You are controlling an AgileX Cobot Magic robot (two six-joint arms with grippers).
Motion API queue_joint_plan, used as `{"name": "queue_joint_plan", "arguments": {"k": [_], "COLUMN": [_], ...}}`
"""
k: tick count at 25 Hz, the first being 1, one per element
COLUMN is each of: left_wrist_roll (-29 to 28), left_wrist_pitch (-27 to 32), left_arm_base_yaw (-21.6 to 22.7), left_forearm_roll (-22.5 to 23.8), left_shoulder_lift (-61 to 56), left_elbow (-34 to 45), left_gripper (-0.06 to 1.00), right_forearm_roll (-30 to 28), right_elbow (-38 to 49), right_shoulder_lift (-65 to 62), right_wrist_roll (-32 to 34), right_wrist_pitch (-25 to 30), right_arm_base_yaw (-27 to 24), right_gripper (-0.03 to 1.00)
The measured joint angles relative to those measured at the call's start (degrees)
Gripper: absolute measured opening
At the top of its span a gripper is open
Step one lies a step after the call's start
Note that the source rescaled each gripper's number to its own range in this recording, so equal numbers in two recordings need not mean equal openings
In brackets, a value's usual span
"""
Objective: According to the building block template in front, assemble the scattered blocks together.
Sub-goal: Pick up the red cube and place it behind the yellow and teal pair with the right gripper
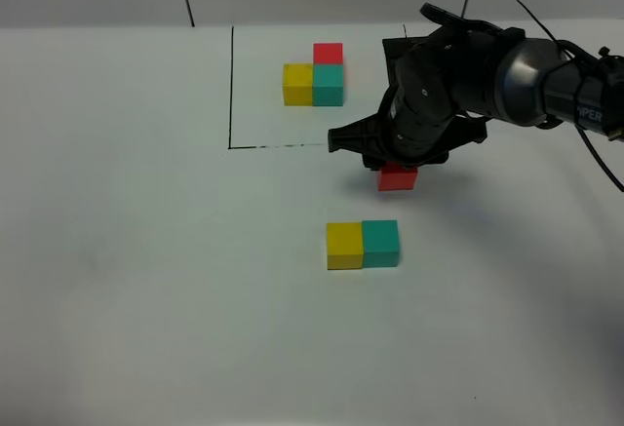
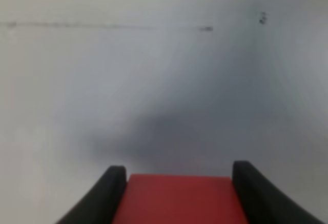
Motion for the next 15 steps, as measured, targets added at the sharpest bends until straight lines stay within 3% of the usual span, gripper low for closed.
{"name": "queue_joint_plan", "arguments": {"k": [15], "left_wrist_roll": [0.0], "left_wrist_pitch": [0.0], "left_arm_base_yaw": [0.0], "left_forearm_roll": [0.1], "left_shoulder_lift": [0.0], "left_elbow": [0.0], "left_gripper": [0.74], "right_forearm_roll": [2.2], "right_elbow": [0.0], "right_shoulder_lift": [3.9], "right_wrist_roll": [2.1], "right_wrist_pitch": [-0.2], "right_arm_base_yaw": [1.3], "right_gripper": [0.02]}}
